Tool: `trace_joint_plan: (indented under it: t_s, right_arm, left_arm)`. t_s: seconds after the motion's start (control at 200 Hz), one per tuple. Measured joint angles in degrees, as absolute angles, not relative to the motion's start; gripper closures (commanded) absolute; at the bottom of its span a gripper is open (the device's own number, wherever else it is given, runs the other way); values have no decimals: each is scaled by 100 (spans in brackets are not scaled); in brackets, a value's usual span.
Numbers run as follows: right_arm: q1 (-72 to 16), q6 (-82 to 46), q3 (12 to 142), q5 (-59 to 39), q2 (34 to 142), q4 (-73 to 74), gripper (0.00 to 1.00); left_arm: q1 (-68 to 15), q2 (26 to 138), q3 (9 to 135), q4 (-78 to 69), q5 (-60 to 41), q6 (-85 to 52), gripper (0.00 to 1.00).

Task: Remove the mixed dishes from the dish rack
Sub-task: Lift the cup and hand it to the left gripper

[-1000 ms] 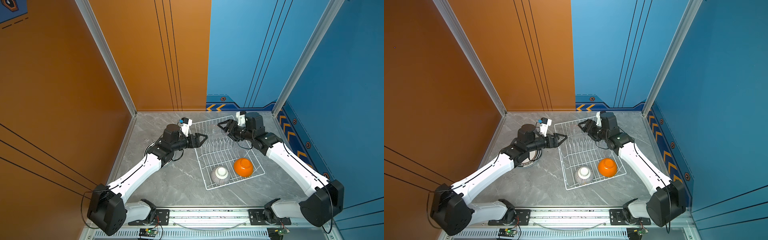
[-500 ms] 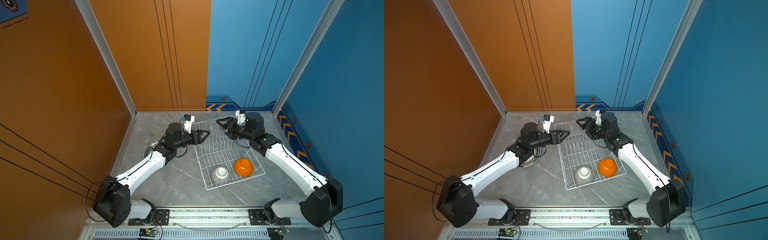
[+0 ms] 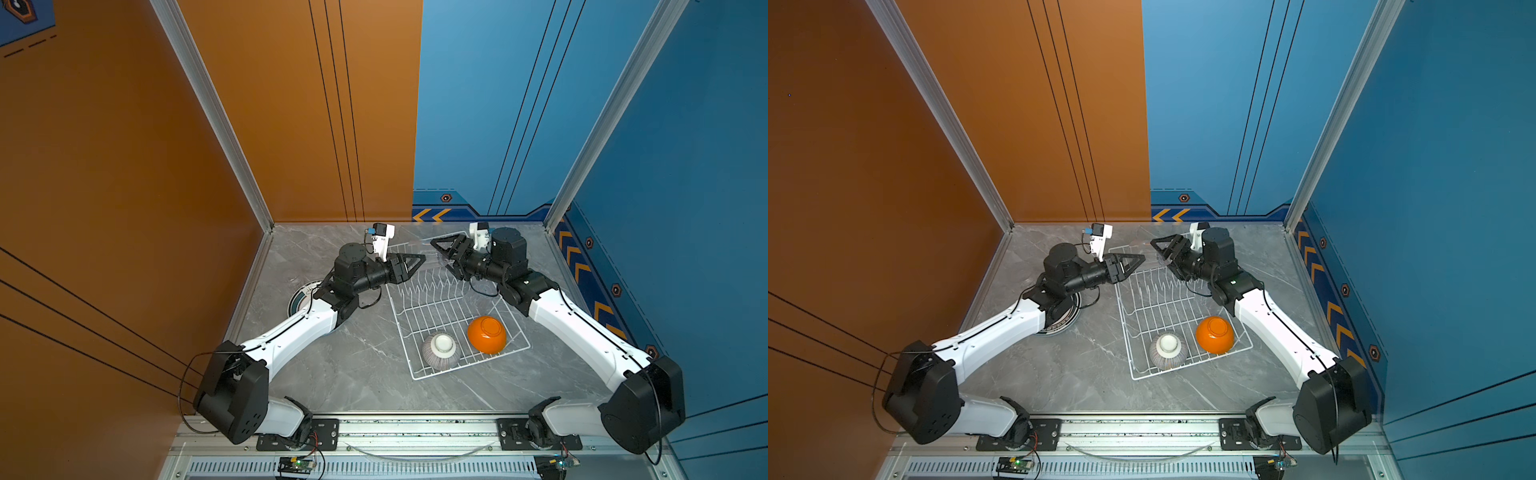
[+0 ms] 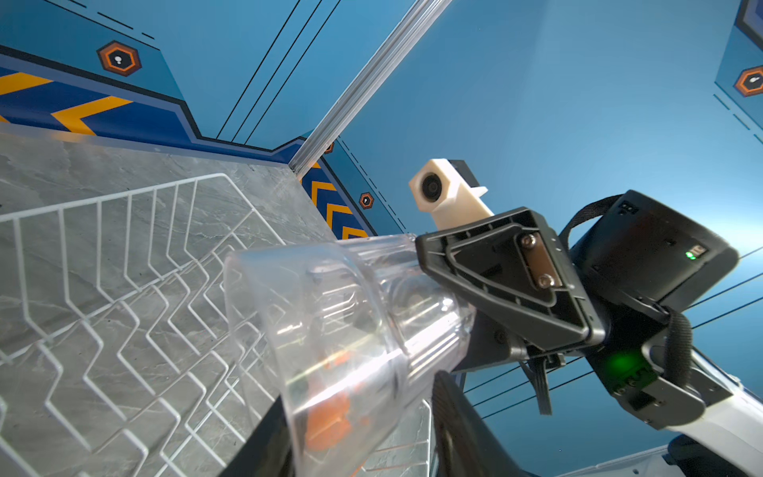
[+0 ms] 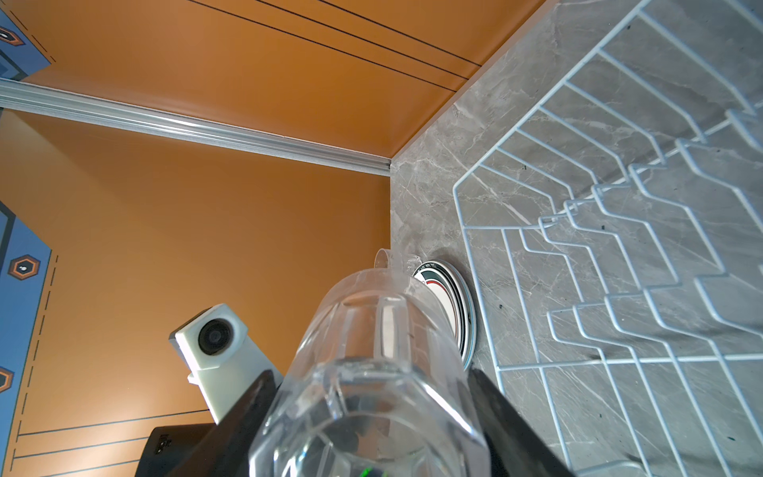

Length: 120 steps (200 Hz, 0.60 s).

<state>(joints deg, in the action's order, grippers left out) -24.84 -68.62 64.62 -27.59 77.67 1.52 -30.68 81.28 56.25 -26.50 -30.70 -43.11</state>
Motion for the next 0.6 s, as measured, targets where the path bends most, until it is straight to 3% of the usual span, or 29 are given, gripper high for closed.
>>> trace_joint_plan:
  t_s: [0.195, 0.33, 0.49, 0.601]
  right_arm:
    - [-2473, -6995, 6429, -2832, 7769, 349, 47]
    - [-2456, -7083, 6340, -2851, 7791, 532, 47]
    - [-2440, -7205, 6237, -2895, 7854, 760, 46]
    - [-2427, -7253, 6195, -2886, 7867, 849, 44]
  left_arm:
    - [-3096, 8211, 5638, -2917, -3124, -4327, 58]
    - [-3120, 8246, 5662, -3022, -3218, -4357, 68]
    - [-3138, 8283, 5671, -3037, -3227, -4410, 70]
    - [-3144, 8305, 5671, -3079, -3271, -4482, 77]
